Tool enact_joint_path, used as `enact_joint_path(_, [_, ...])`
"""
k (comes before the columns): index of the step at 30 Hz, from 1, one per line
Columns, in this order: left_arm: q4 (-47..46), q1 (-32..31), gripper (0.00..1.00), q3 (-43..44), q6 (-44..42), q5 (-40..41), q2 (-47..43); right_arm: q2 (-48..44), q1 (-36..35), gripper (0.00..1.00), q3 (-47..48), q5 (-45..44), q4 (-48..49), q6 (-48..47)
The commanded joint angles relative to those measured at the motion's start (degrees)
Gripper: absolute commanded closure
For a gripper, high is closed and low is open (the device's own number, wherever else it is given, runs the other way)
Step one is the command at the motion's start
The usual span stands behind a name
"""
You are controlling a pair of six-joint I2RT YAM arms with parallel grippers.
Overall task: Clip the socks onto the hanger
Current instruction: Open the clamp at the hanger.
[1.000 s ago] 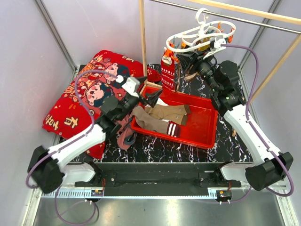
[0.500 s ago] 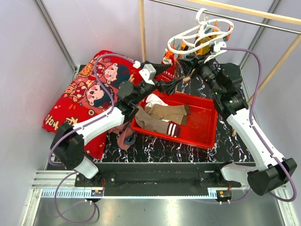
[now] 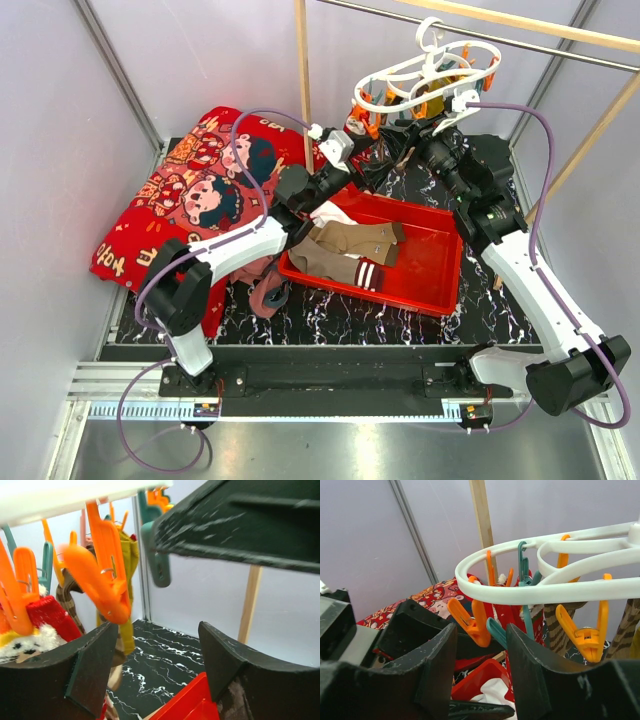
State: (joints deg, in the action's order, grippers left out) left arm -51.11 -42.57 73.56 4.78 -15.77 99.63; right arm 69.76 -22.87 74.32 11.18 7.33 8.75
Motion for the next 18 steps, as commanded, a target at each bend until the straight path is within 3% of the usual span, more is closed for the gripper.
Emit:
enact_joint_path(1, [-5.6, -0.1, 0.3, 4.3, -1.2, 3.5, 1.2, -1.9, -0.1, 0.48, 0.4, -0.3, 1.7, -1.2])
enact_joint_path(18, [-10.1, 2.8, 0.33, 5.8, 2.1, 2.7, 3.2, -2.9, -0.1, 0.48, 0.1, 0.9, 1.5, -2.1])
